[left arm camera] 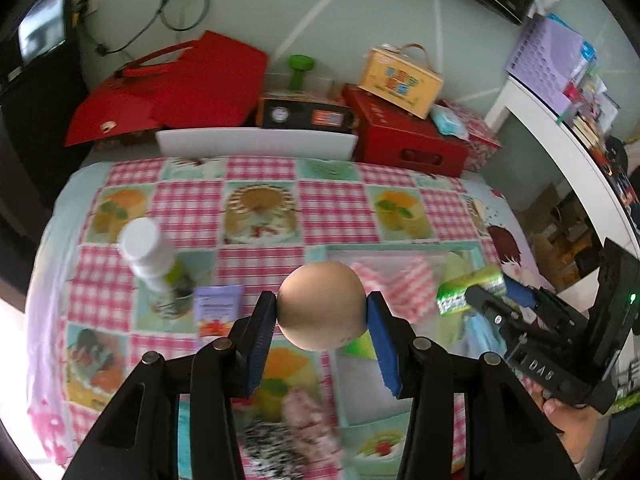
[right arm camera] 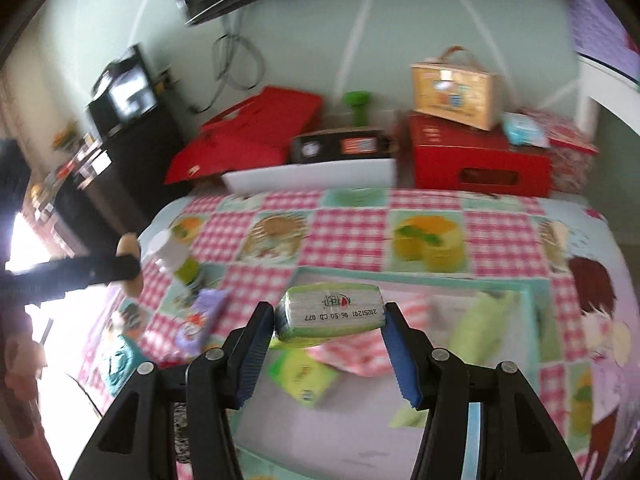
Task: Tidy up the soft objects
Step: 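Carry the sponge and wipes pack over the white tray with both tools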
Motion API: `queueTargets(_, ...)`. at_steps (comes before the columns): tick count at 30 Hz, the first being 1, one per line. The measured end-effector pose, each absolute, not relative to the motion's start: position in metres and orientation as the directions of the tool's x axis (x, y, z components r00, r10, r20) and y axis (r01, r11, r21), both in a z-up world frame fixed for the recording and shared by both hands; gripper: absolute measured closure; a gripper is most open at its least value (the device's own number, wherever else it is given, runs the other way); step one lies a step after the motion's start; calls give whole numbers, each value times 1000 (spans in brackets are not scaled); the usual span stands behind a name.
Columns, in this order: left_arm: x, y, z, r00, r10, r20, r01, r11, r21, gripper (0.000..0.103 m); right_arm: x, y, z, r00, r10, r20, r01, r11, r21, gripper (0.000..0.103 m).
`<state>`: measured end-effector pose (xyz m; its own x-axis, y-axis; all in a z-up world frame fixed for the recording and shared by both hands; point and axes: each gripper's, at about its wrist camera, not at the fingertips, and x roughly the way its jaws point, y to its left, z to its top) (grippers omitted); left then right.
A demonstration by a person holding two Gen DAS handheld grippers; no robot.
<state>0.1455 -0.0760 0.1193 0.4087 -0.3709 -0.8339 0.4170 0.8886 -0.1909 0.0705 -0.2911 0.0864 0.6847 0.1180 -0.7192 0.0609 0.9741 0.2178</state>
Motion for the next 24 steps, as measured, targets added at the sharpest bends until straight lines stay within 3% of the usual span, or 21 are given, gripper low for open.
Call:
queueTargets(11, 129, -159, 77, 349, -395, -850, 488, 851, -196, 55, 39, -386, 76, 677, -36, -735, 309, 920, 240, 44)
queueTargets(24, 125, -217, 23, 269, -391, -880, 501, 838, -218, 55, 47, -402, 45, 621, -36, -783, 353, 905, 239, 44)
